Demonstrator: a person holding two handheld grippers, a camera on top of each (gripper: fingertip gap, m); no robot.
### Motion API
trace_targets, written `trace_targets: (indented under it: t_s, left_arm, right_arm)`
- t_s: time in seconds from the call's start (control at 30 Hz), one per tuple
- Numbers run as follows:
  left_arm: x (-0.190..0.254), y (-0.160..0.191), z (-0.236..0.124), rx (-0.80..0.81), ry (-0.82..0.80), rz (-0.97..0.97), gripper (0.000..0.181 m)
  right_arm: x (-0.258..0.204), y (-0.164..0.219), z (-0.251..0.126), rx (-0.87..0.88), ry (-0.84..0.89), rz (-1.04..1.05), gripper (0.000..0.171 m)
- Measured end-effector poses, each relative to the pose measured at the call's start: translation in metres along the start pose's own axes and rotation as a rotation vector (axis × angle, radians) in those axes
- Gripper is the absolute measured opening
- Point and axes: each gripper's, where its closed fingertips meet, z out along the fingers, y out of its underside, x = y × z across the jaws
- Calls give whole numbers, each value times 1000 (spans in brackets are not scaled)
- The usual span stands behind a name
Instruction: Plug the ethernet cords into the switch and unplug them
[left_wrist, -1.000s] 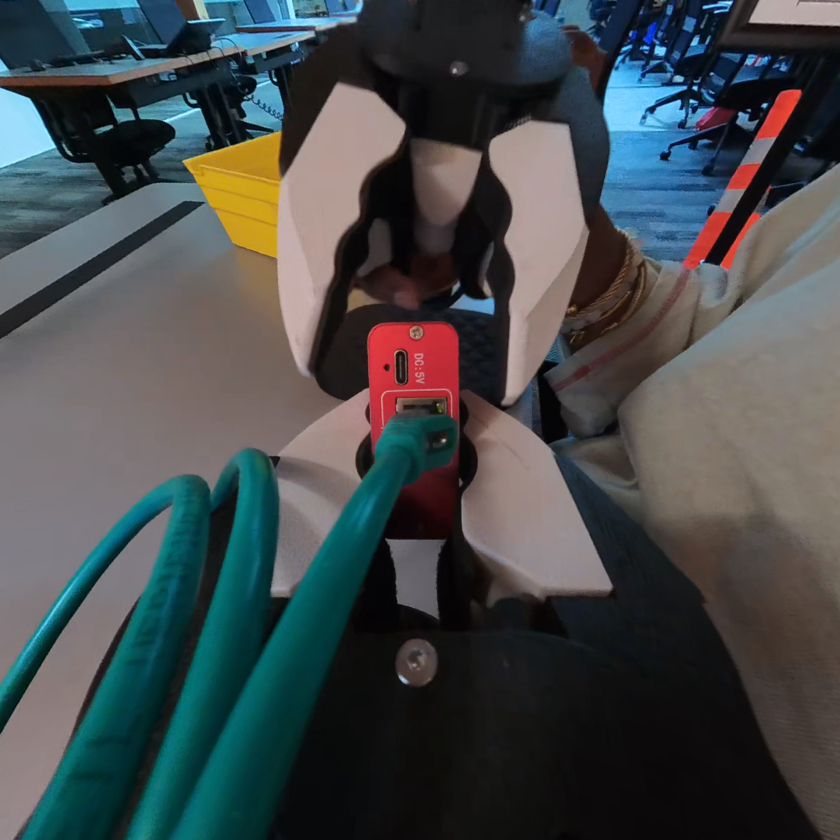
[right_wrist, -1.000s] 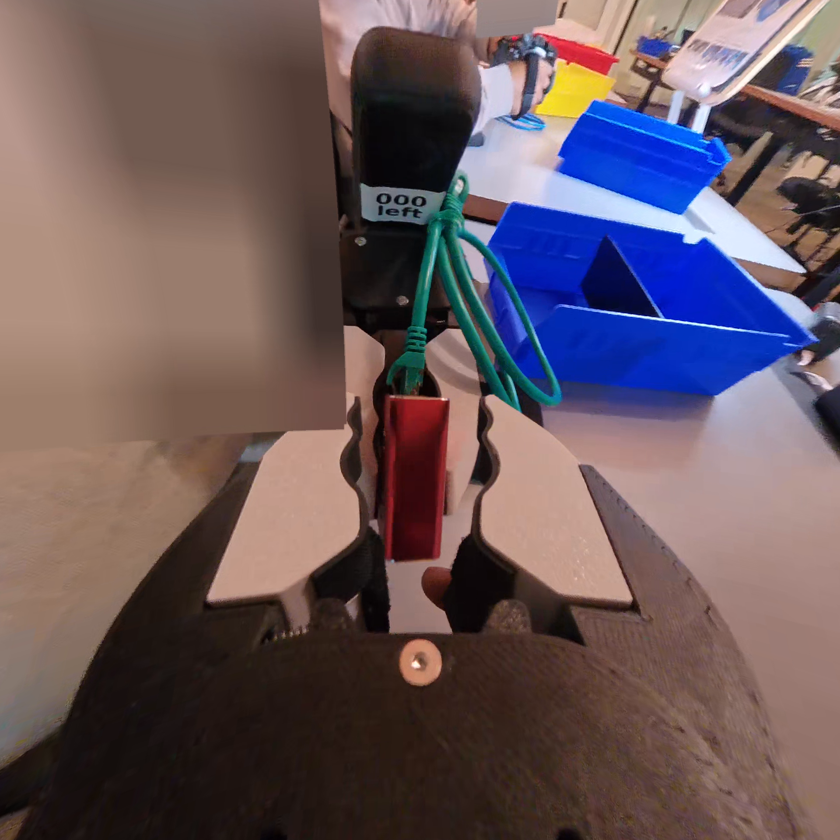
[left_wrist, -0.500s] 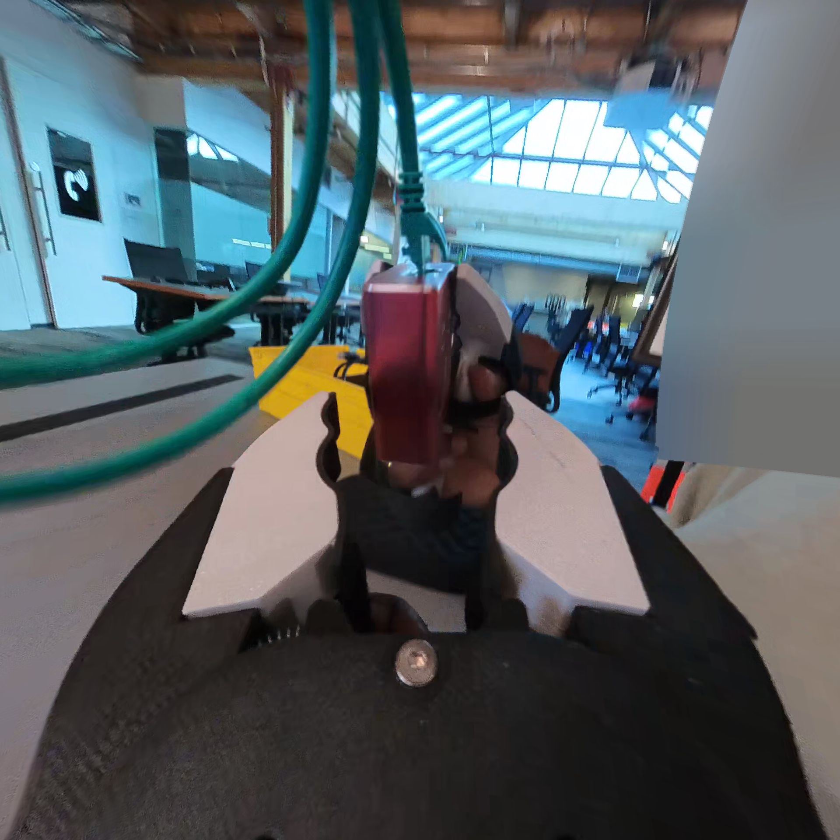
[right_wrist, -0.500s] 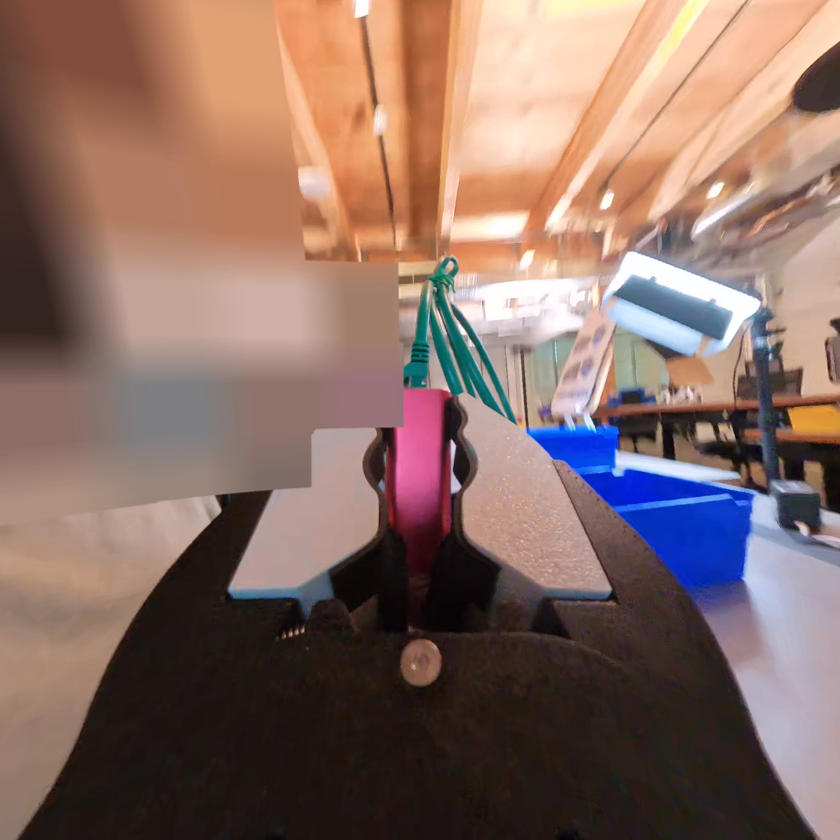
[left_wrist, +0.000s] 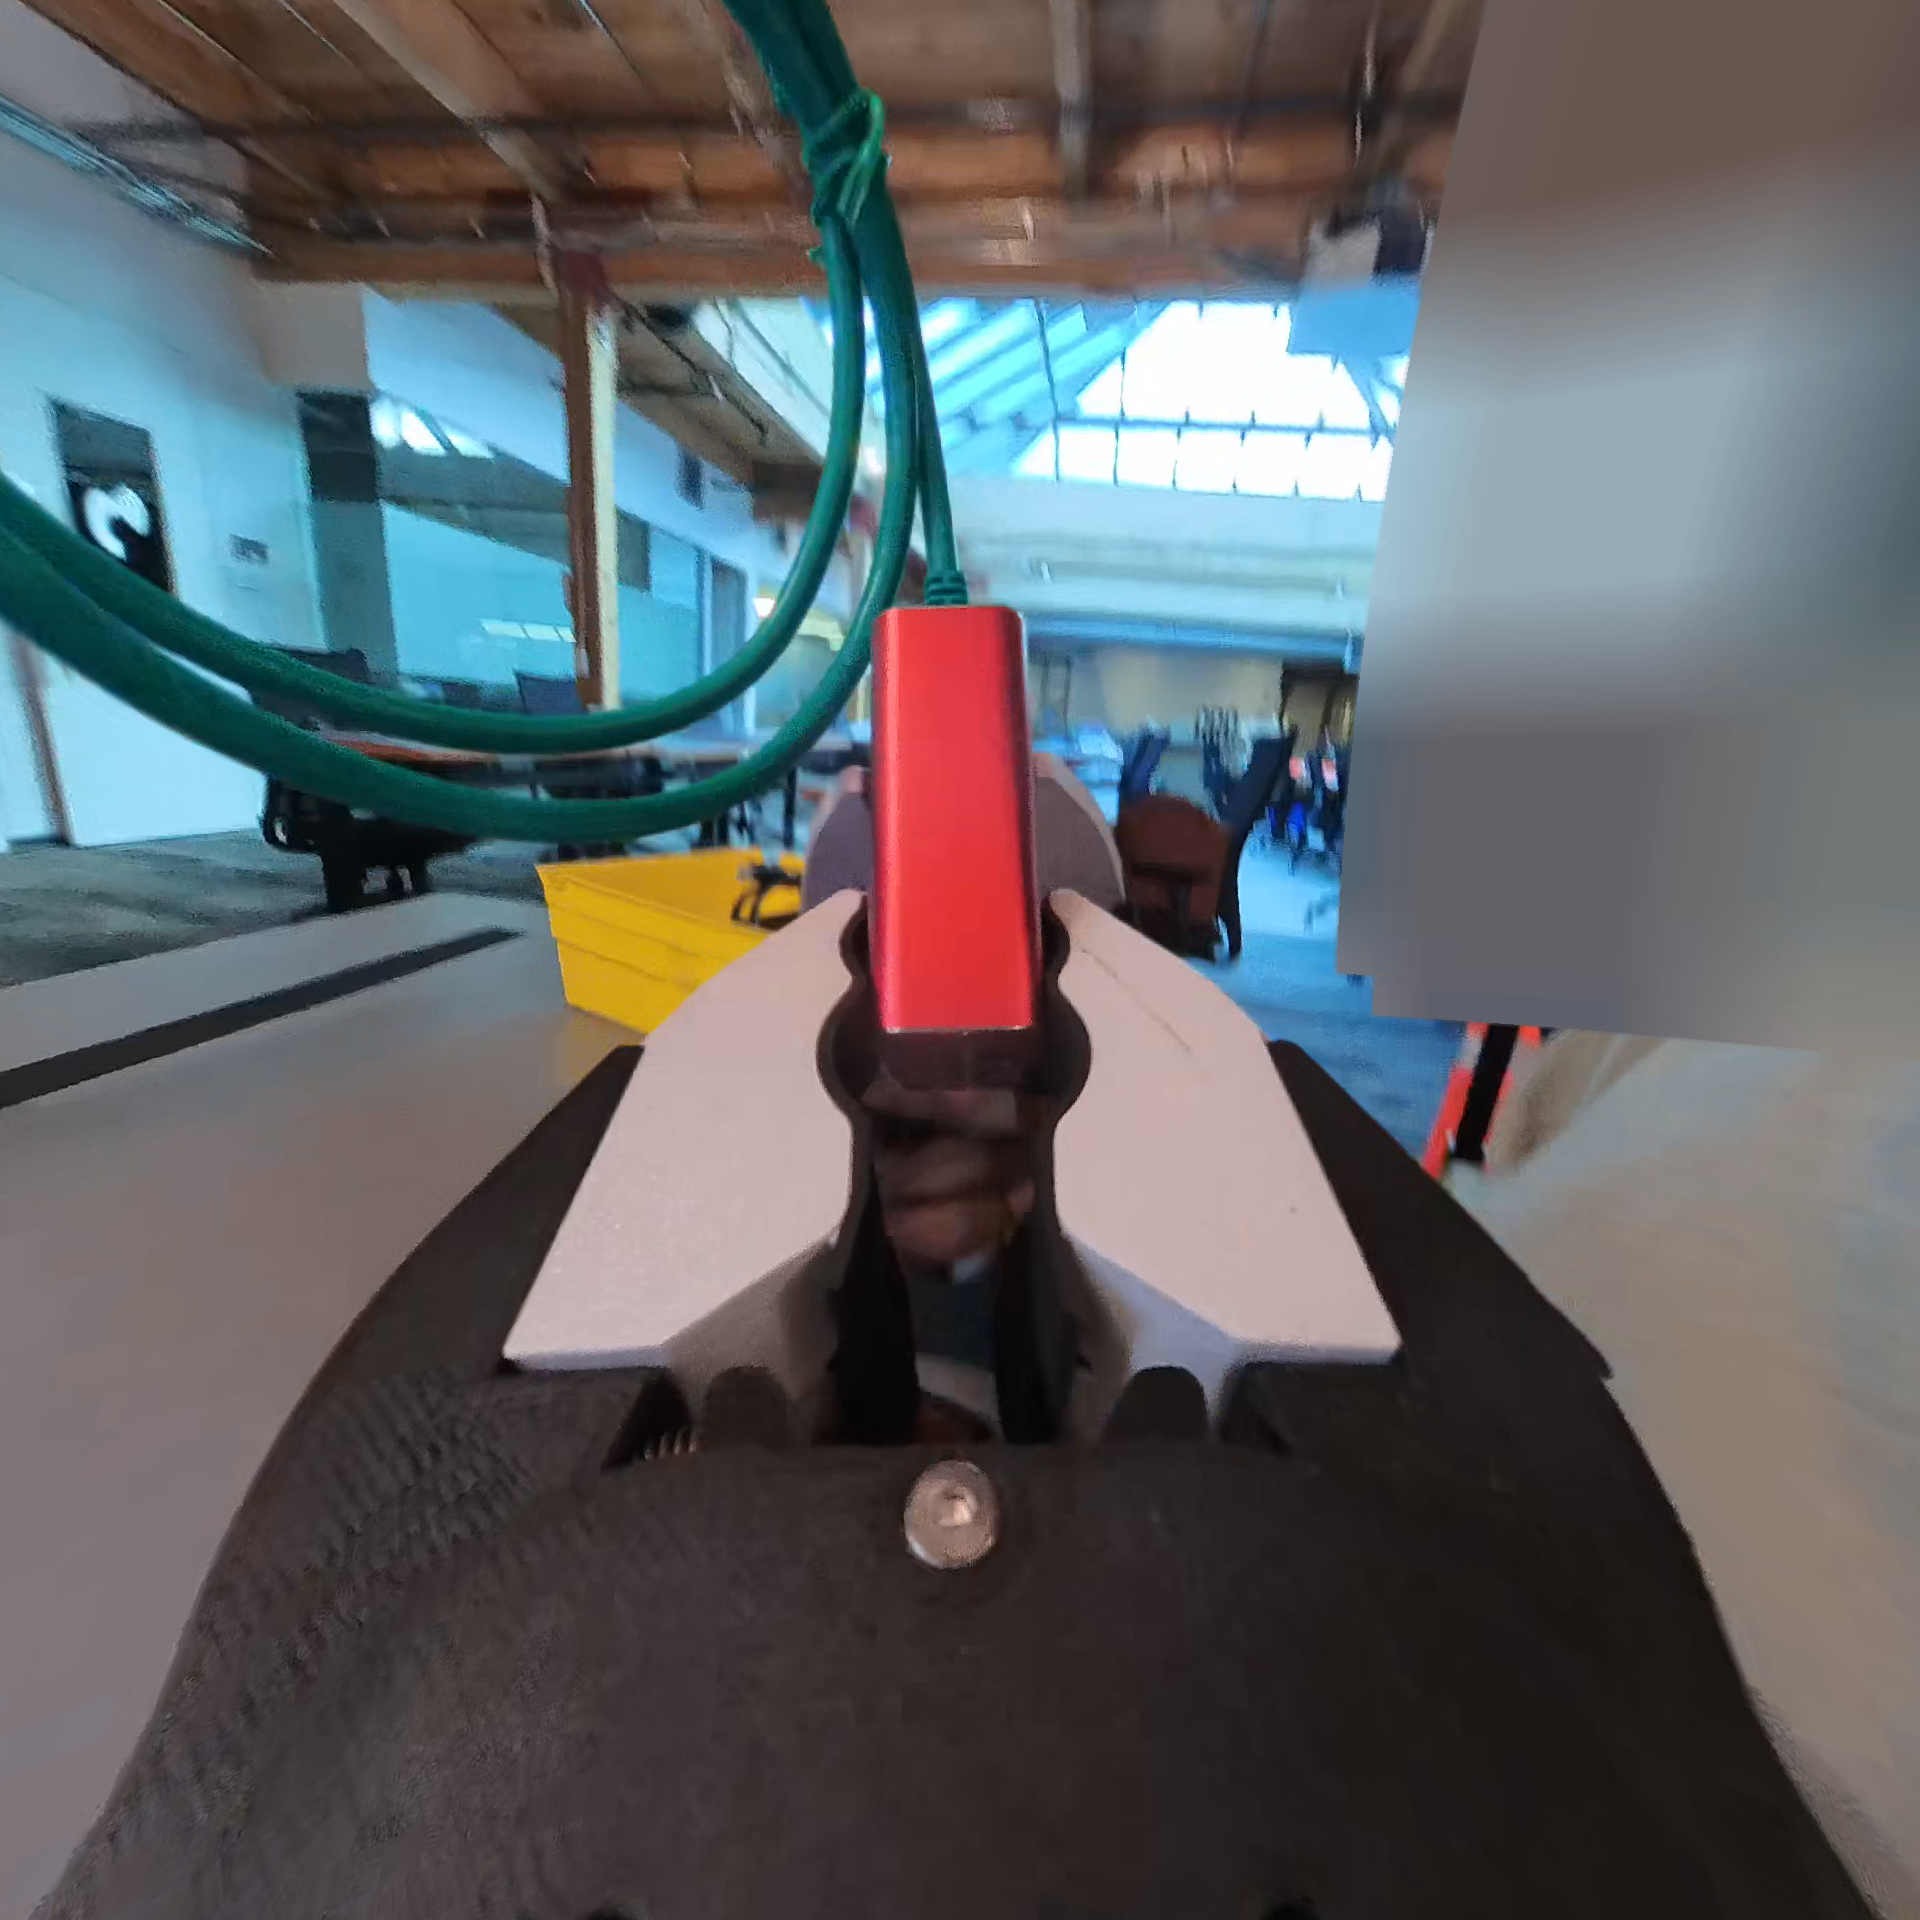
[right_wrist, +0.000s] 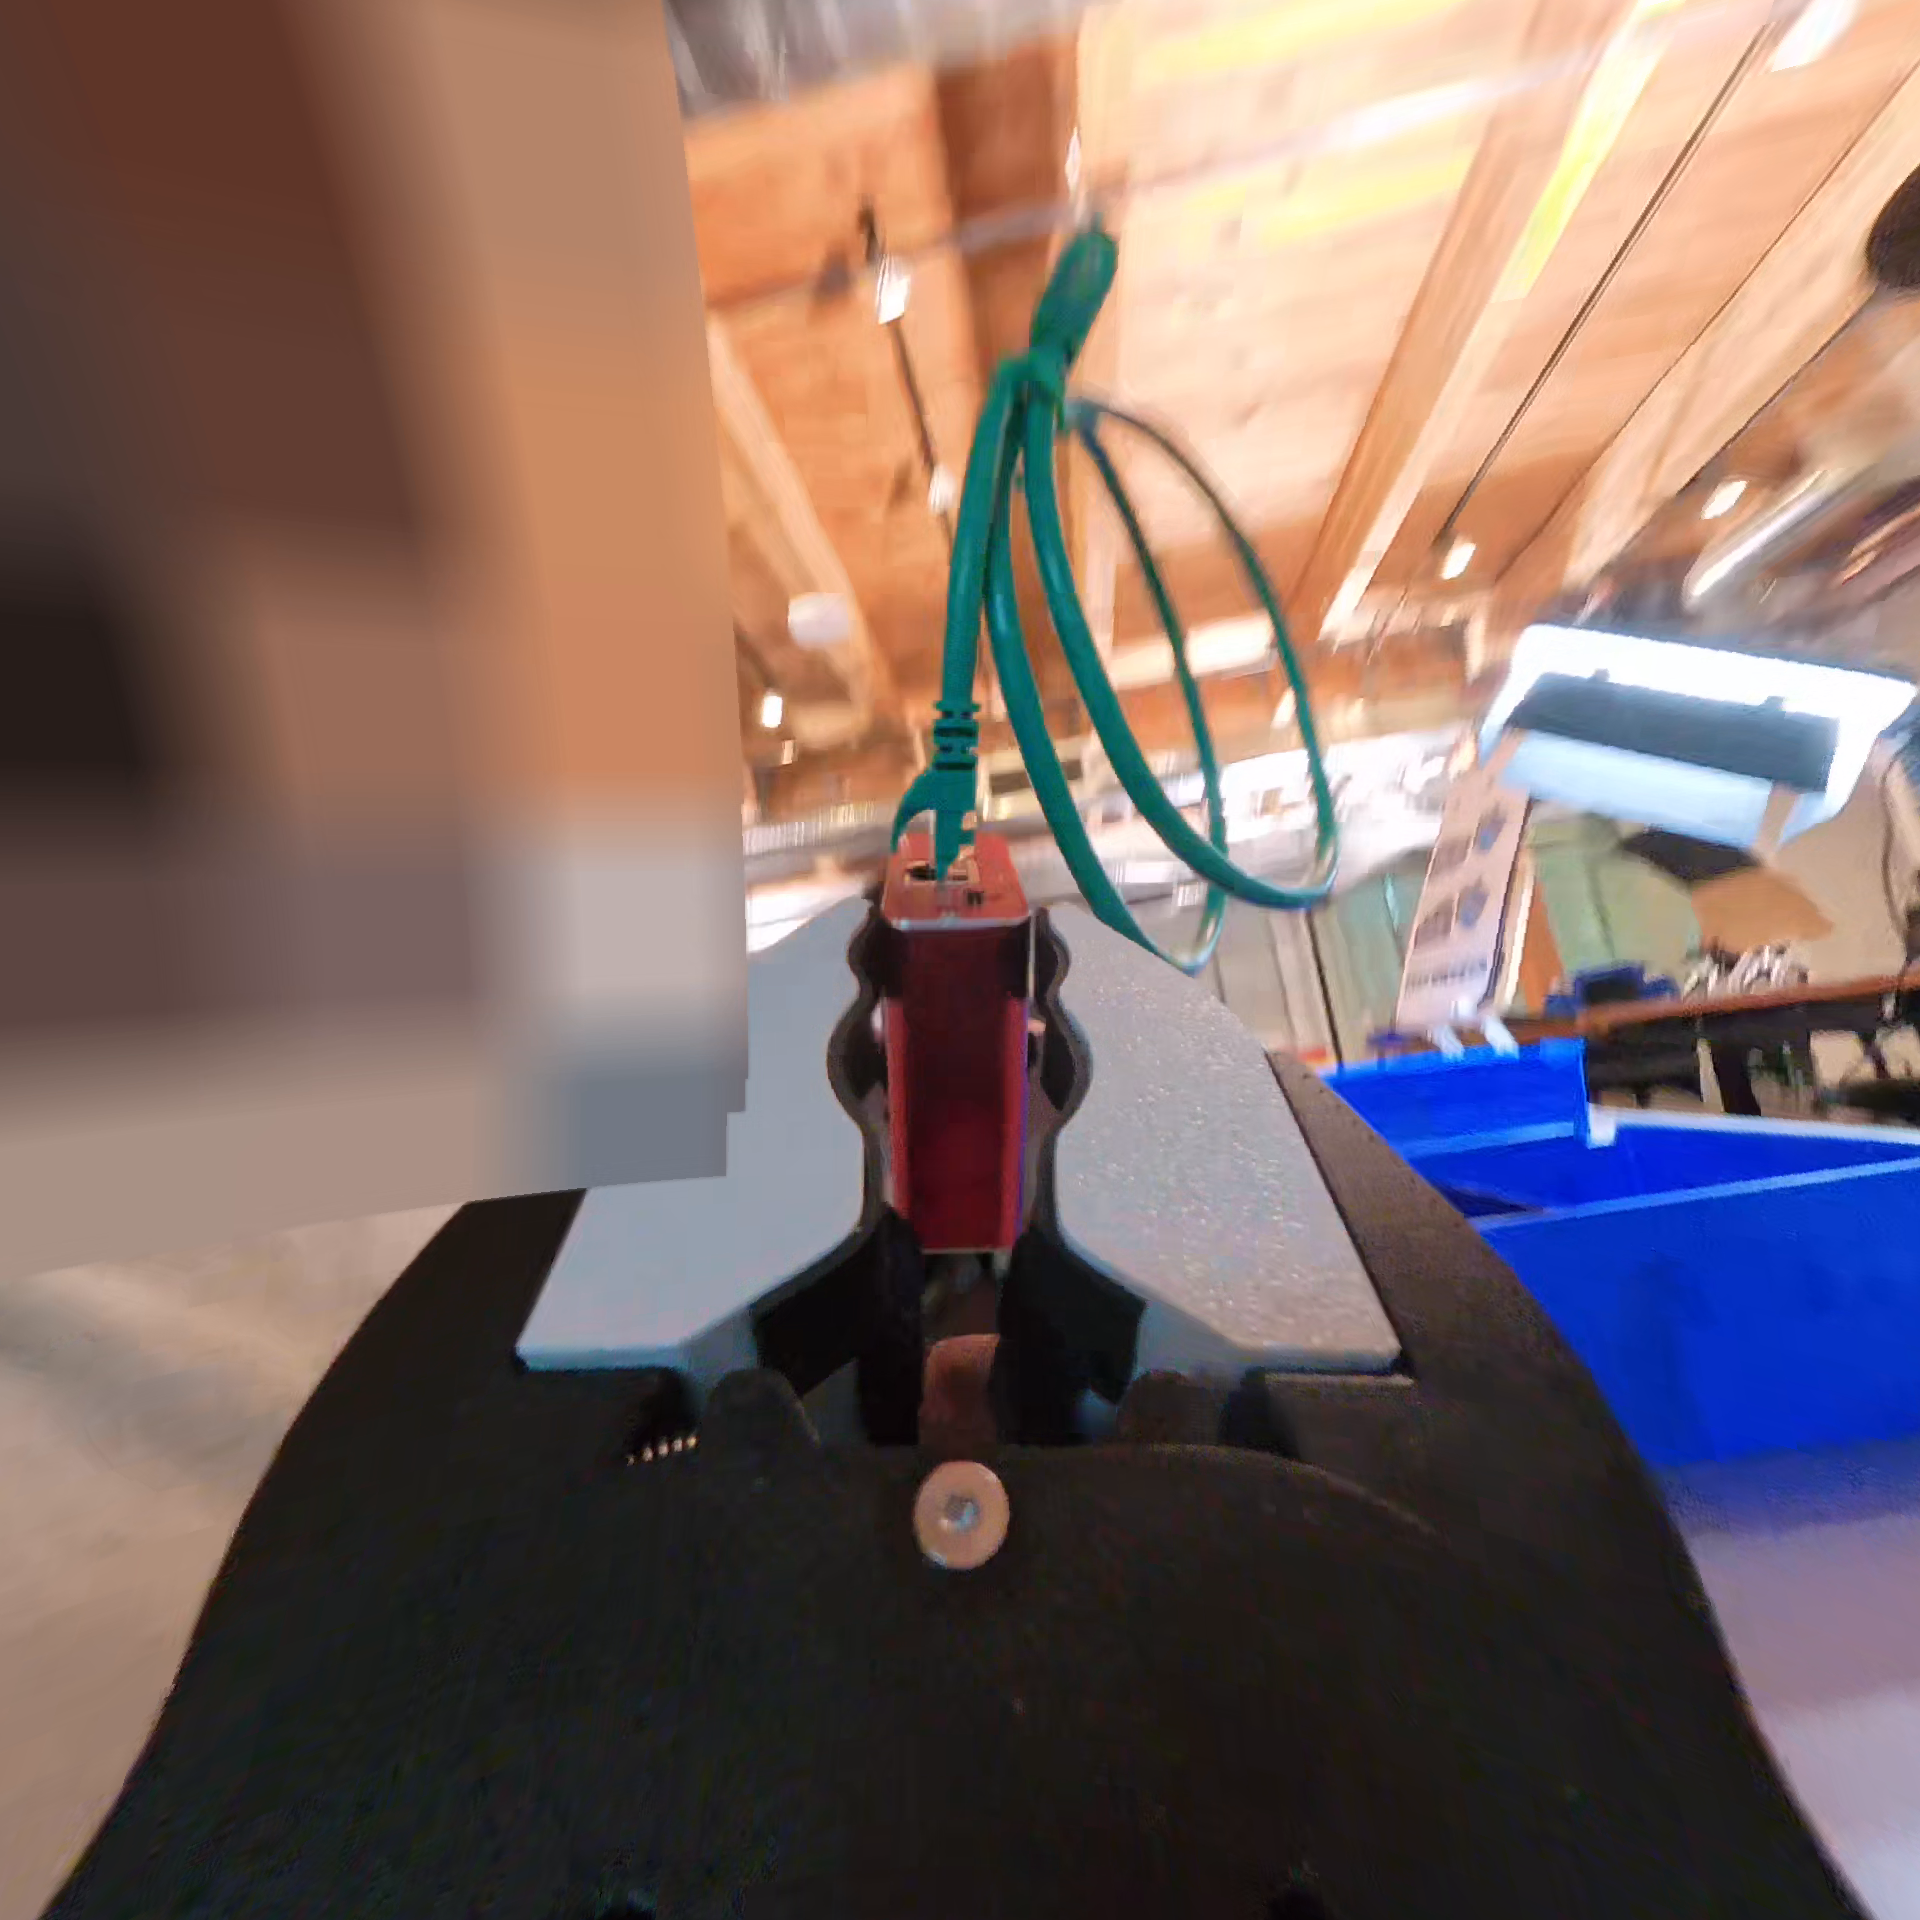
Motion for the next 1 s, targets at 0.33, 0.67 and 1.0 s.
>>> trace_targets:
  t_s: [0.33, 0.67, 1.0]
  left_arm:
    - [2, 18, -19, -264, 44, 47, 28]
    - [-3, 31, -7, -260, 30, -8, 55]
    - [-11, 11, -10, -39, 97, -293, 28]
  right_arm:
    - [2, 39, -10, -531, 14, -156, 34]
    - [7, 25, -7, -317, 61, -92, 29]
    - [24, 33, -26, -588, 249, 47, 59]
